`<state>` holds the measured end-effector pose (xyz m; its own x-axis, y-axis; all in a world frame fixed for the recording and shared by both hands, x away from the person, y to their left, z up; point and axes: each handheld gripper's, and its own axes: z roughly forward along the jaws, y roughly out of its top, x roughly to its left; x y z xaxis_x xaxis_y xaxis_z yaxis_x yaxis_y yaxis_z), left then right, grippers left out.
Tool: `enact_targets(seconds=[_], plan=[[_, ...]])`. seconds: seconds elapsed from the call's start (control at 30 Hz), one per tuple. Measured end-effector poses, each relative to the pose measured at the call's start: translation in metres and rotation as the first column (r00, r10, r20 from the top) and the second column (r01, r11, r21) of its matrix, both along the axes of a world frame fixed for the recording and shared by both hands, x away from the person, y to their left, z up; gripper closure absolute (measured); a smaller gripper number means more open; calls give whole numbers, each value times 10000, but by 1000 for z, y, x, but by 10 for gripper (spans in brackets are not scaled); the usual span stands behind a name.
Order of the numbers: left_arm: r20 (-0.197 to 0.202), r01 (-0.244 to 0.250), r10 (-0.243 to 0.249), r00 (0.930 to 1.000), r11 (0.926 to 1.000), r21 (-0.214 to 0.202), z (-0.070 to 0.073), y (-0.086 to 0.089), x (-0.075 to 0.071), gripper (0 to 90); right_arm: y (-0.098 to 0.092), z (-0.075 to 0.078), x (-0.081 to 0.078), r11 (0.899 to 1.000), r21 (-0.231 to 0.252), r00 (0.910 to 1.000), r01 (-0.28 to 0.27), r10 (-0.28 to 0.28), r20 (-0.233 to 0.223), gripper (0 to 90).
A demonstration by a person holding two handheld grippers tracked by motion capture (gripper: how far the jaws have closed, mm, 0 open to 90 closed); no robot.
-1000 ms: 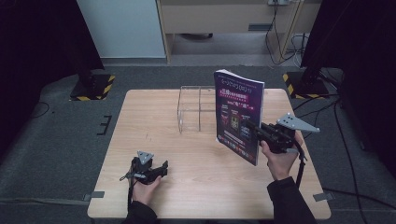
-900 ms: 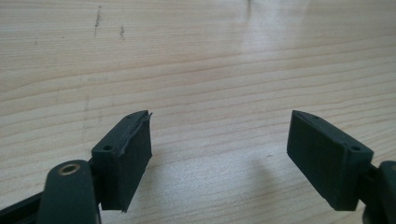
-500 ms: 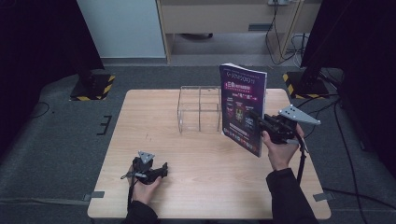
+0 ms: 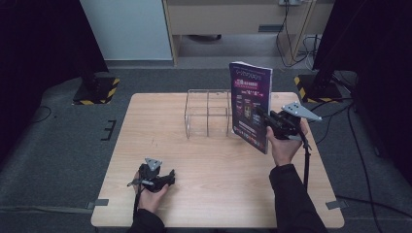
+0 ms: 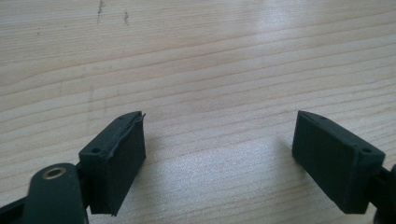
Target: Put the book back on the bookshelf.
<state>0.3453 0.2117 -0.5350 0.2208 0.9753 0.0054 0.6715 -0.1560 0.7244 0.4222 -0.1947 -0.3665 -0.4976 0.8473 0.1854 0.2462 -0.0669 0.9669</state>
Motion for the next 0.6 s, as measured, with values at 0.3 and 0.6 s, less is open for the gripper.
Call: enact_targets(seconds=[0.3,0.6], plan=[[-14,-26,26,10000,10000,29,0,0,0,152,6,-13,17,9995,-103,9995,286,-287,-93,829],[-61,-7,7,10000,10000,16,-1,-1,1,118,9,-22,28,9984,-291,9985,492,-499,-226,829]])
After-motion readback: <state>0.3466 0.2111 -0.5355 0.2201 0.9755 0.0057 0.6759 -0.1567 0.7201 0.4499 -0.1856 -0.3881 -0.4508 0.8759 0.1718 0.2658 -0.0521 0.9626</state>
